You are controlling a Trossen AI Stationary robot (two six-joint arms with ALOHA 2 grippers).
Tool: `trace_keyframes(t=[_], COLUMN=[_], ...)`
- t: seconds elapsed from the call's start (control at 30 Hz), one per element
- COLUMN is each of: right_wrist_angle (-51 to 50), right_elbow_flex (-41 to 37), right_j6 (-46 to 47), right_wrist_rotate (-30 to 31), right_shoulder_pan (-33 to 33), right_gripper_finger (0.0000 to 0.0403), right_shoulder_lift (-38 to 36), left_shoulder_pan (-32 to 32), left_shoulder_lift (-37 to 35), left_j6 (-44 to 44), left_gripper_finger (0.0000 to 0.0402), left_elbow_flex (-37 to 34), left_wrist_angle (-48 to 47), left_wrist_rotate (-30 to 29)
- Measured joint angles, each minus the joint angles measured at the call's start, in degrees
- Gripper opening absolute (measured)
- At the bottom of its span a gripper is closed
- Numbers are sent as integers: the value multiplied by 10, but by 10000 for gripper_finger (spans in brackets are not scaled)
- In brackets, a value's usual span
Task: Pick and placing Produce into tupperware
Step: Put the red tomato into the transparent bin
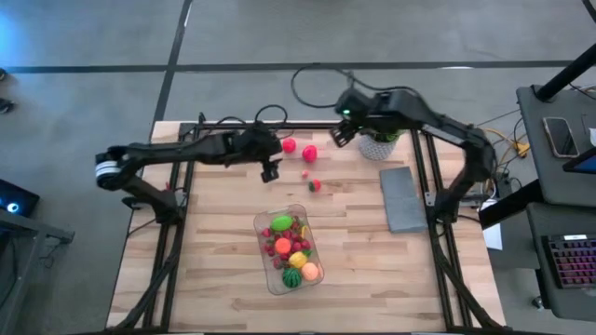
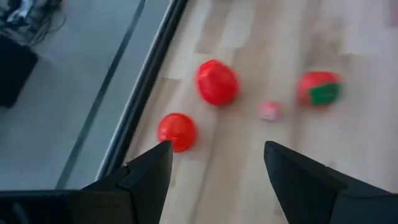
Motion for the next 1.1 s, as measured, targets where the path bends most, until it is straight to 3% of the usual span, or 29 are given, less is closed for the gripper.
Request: trace_keyframes(t=[0.1, 0.3, 0.53, 0.73, 0.97, 1.1], right_wrist_angle=[-14, -27, -27, -27, -26, -24], right_elbow_flex=[0, -7, -50, -102, -161, -176], right_j6=[29, 82, 123, 151, 173, 182], right_wrist_rotate=[36, 70, 73, 72, 61, 61], right_shoulder_pan=[2, 1, 1, 2, 2, 2], right_gripper_finger=[250, 278, 296, 298, 292, 294], right_shoulder_lift=[-43, -114, -171, -195, -203, -202], left_shoulder_pan=[31, 91, 134, 177, 195, 198], left_shoulder_lift=[35, 84, 117, 154, 193, 233], left_j6=[10, 21, 130, 121, 101, 102], left_gripper_finger=[239, 239, 239, 239, 239, 239], left_elbow_flex=[0, 0, 0, 10, 56, 106], left_wrist_angle=[29, 60, 93, 122, 122, 62], left_wrist_rotate=[5, 101, 183, 241, 245, 247])
